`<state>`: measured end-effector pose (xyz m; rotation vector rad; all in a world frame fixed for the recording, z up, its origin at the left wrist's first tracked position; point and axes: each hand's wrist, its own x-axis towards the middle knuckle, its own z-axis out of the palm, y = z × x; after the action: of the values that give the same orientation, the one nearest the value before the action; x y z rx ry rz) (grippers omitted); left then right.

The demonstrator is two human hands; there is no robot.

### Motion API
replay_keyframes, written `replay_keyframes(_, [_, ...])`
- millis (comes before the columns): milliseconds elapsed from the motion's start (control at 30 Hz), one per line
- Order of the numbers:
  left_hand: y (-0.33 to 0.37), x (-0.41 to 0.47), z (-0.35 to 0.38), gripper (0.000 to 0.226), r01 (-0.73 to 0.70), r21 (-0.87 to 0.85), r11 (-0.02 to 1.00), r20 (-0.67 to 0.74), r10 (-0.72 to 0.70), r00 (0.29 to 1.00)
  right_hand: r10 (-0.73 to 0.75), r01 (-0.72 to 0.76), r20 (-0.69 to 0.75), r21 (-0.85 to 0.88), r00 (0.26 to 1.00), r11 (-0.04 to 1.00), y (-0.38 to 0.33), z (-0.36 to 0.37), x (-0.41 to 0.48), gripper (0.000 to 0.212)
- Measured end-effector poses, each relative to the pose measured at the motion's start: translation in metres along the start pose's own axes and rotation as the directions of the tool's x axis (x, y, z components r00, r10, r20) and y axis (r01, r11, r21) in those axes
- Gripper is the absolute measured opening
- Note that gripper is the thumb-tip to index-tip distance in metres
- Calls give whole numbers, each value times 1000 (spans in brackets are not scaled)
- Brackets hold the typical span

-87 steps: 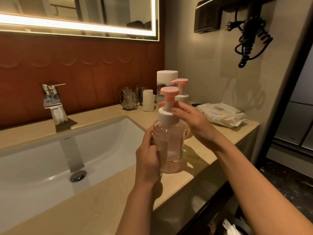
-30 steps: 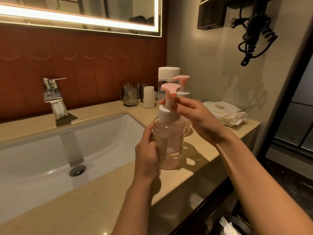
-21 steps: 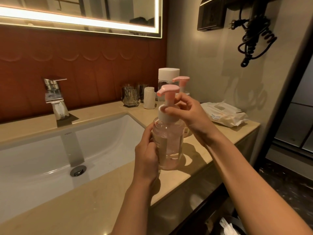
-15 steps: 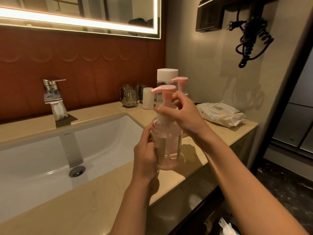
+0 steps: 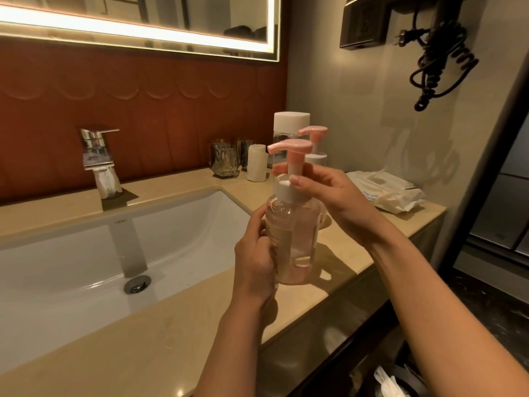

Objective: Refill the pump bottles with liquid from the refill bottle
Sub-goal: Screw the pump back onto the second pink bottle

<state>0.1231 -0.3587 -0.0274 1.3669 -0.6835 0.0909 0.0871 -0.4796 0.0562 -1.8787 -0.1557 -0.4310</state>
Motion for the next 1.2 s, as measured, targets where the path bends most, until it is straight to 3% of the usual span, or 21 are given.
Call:
replay_keyframes(167, [2, -1, 1, 47, 3, -14, 1000, 1, -3, 1000, -55, 46, -171, -55, 984, 997, 0, 7, 2, 30])
replay_keyframes(367, [3, -1, 1, 51, -11, -9, 1000, 7, 11, 1000, -86, 2, -327, -249, 941, 968, 10, 21, 12, 48])
replay_keyframes(467, [3, -1, 1, 49, -12, 1, 1000, 6, 12, 1000, -153, -75, -373, -531, 915, 844, 13, 23, 16, 57])
replay_keyframes(533, [4, -1, 1, 47, -10, -6, 1000, 7, 10, 1000, -178, -87, -325, -658, 929, 748, 10, 20, 14, 68])
replay_keyframes(600, [3, -1, 0, 48, -9, -22, 1000, 10, 9, 1000, -133, -8, -216, -552, 967, 834, 4, 14, 10, 59])
replay_keyframes(667, [1, -1, 0, 49, -7, -22, 1000, 7, 7, 1000, -24, 15, -32, -255, 999, 967, -1, 7, 5, 39])
replay_keyframes(767, [0, 0, 0, 49, -9, -10, 1000, 6, 9, 1000, 32, -27, 123, -45, 992, 999, 1, -3, 4, 23])
replay_keyframes(967, [1, -1, 1, 46, -9, -17, 1000, 8, 9, 1000, -46, 46, -13, 7, 999, 999, 5, 0, 3, 25])
replay_keyframes(1200, [1, -1, 1, 51, -15, -11, 1000, 10, 16, 1000, -157, 96, -225, -261, 962, 960, 7, 12, 7, 42])
